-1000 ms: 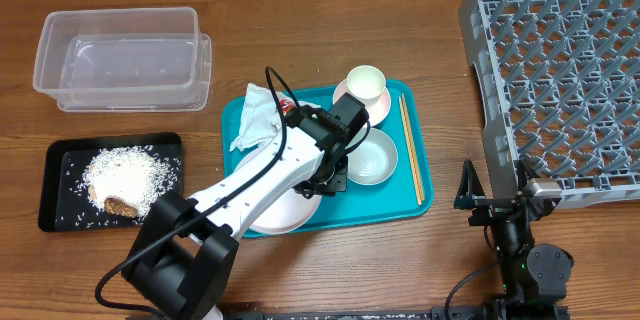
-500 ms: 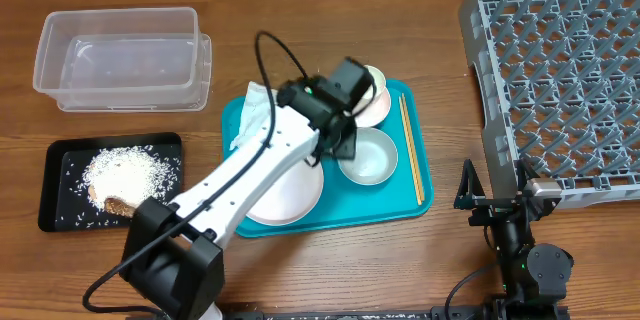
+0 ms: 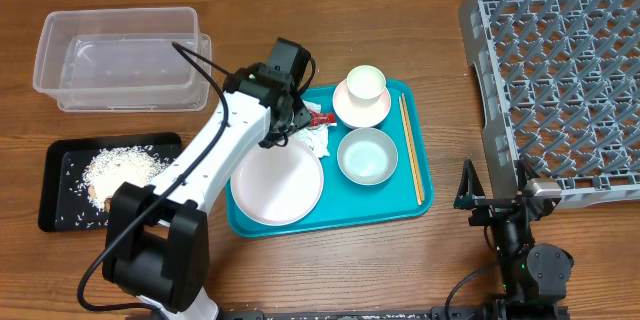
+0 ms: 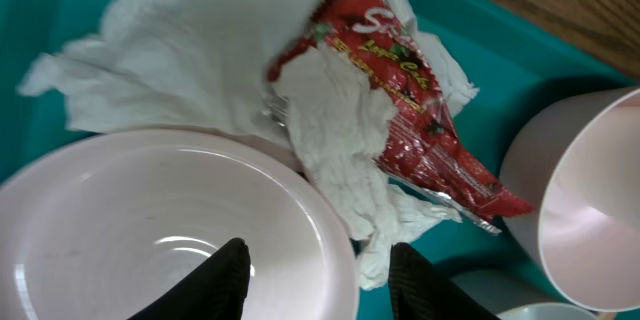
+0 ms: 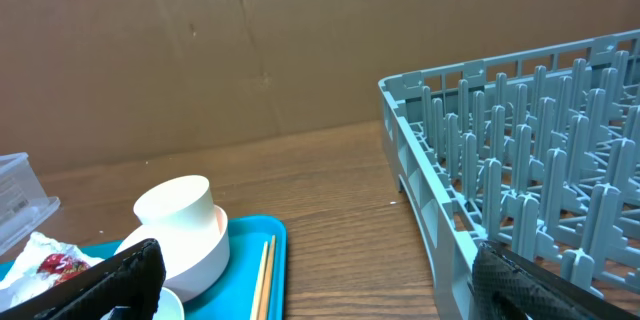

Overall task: Sort waste into correct bins and load items into the dishwasher
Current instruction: 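Grasp the red snack wrapper with the left gripper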

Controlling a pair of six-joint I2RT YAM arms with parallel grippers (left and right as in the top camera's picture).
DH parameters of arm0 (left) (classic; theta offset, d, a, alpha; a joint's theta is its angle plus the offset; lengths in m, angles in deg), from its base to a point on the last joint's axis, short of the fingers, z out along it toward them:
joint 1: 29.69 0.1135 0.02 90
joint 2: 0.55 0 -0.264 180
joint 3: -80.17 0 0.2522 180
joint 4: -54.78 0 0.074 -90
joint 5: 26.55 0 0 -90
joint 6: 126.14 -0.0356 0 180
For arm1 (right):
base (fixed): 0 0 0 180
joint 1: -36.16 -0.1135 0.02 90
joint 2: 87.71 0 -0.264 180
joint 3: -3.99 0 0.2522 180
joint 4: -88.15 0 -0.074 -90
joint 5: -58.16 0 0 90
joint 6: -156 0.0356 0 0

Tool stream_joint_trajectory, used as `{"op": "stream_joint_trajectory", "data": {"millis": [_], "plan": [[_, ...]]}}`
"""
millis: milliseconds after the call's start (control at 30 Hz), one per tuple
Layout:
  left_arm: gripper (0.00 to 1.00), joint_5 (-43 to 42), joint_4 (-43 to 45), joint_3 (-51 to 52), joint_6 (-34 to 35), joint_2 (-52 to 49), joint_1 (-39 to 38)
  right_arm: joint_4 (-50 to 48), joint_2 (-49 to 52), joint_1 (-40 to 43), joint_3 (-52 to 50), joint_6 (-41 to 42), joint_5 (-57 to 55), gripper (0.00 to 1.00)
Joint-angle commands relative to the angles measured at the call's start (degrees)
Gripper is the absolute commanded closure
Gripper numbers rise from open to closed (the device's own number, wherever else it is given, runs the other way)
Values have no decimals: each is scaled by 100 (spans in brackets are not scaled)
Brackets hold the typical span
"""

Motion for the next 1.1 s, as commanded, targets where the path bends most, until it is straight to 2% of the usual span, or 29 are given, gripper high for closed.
{"op": "stream_joint_trajectory", "data": {"millis": [0, 133, 233, 433, 833, 967, 1067], "plan": [[54, -415, 450, 304, 439, -63, -52, -17, -52, 22, -57, -35, -50, 0], [60, -398, 879, 509, 745, -63, -39, -17, -52, 22, -57, -35, -50, 0], [60, -365, 920, 564, 1064, -66, -37, -17, -52, 22, -57, -37, -50, 0], [58, -72, 1071, 577, 1082, -162, -37, -17, -52, 22, -57, -35, -50, 0], [59, -94, 1528, 575, 1010, -774, -37, -20, -52, 22, -57, -37, -50, 0], [66, -39, 1539, 577, 938, -846, -37, -17, -52, 22, -57, -35, -50, 0], [83, 13, 1534, 575, 820, -863, -37, -17, -52, 22, -57, -35, -50, 0]]}}
